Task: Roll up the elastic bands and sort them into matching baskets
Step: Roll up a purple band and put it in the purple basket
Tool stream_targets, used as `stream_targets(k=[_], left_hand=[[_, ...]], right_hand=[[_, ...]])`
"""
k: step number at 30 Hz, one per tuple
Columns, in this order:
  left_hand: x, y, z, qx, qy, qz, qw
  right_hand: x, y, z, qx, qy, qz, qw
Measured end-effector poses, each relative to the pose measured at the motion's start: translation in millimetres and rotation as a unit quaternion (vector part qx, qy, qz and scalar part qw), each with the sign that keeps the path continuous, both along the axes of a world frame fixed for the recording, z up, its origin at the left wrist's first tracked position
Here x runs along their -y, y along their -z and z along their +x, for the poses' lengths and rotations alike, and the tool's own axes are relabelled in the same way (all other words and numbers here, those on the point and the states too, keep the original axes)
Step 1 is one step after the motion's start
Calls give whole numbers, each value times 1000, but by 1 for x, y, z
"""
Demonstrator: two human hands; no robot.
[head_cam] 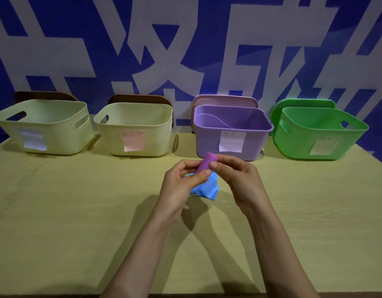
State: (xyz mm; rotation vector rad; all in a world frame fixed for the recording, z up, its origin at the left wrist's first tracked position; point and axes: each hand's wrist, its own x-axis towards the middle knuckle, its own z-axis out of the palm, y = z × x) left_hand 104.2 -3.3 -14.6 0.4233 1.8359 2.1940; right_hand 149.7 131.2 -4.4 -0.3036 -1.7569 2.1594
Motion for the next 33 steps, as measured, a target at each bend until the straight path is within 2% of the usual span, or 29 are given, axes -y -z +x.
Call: stream_targets(k=[7, 12, 17, 21, 30, 33], left_hand=[[-18, -18, -68, 55, 35, 0, 998], [-38, -67, -96, 106, 8, 18, 994], [-65, -118, -124, 102, 9, -6, 995], [-91, -139, -142, 134, 13, -12, 991], [-154, -107, -180, 171, 8, -88, 981], [-172, -89, -196, 194, 46, -121, 973]], right_hand=[[-23, -22, -73, 21, -7, -13, 1000], [-35, -71, -106, 43, 8, -18, 999], [-55, -122, -128, 78, 16, -43, 996], [-80, -142, -142, 115, 33, -32, 992], [-135, -128, -179, 197, 38, -21, 979], [-156, -109, -193, 239, 41, 0, 970]])
